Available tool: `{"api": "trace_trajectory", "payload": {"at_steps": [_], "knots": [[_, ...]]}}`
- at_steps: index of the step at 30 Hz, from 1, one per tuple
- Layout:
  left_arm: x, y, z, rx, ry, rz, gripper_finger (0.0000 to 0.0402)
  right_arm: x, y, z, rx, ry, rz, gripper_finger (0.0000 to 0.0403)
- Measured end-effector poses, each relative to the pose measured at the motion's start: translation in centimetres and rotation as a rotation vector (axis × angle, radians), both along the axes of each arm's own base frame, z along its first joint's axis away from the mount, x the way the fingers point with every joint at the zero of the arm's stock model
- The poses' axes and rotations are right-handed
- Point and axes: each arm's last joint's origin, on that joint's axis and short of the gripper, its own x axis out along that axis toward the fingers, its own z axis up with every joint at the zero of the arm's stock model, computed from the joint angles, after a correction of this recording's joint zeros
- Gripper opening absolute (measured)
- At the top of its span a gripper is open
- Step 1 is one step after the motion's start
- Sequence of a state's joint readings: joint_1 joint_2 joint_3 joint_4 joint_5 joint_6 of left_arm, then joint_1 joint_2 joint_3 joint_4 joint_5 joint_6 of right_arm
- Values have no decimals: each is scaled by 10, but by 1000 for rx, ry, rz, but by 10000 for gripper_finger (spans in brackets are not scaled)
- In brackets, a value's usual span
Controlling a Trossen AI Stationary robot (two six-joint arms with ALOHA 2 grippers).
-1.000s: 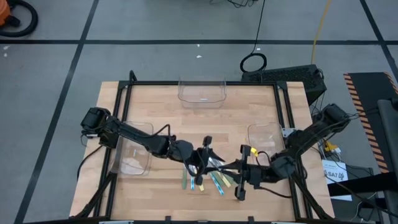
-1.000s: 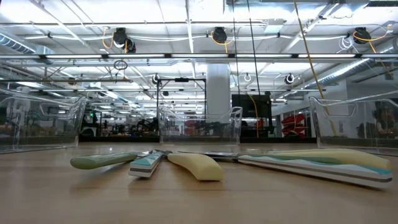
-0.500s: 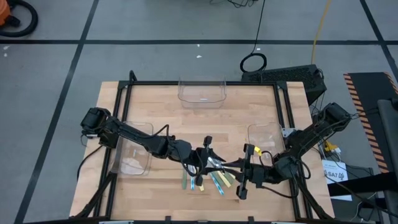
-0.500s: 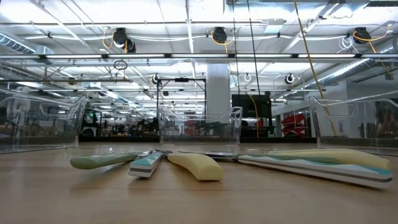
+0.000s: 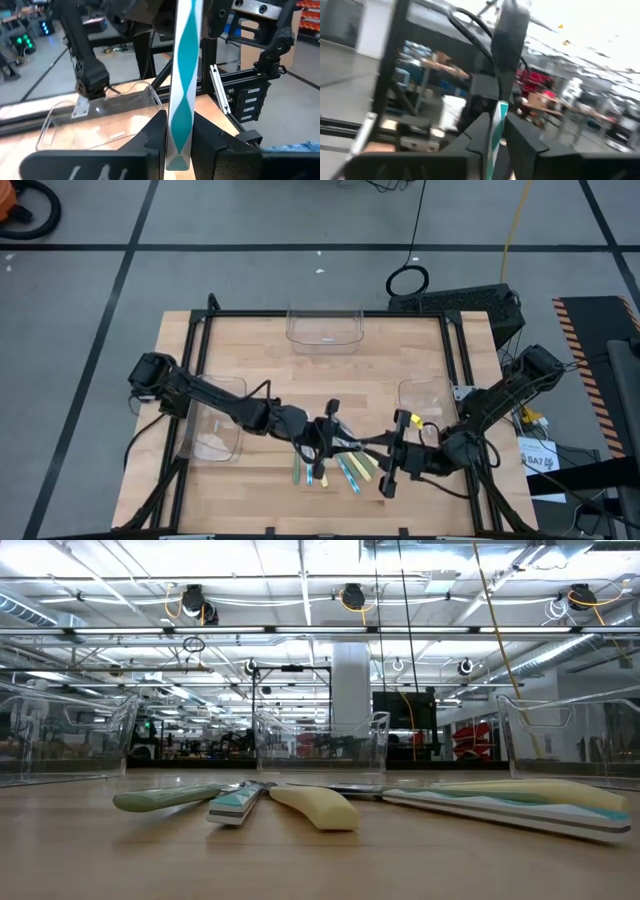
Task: Sort silverware by color (type)
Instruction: Put the right white and blue patterned knife into the bottom left transparent bin
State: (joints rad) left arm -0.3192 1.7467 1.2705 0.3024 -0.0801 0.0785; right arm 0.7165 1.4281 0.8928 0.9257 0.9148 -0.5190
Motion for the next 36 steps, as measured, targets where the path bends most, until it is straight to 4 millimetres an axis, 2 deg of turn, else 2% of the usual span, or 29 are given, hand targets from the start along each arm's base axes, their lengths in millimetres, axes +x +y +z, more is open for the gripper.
{"api": "trace_trajectory", "payload": {"at_steps": [8, 14, 22, 29, 36], "knots": [[-25, 3, 20, -51, 118, 33, 59, -6, 0, 0, -31, 57, -151, 141], [-49, -2, 21, -13, 258, 151, 59, -16, -1, 4, -50, 109, -289, 172], [-99, 0, 32, -31, 450, 363, 59, -35, -6, 14, -80, 246, -535, 174], [-144, 3, 31, 18, 592, 570, 59, -36, -5, 13, -105, 269, -550, 172], [-179, 9, 20, 23, 736, 814, 59, -35, -7, 12, -112, 274, -559, 172]]}}
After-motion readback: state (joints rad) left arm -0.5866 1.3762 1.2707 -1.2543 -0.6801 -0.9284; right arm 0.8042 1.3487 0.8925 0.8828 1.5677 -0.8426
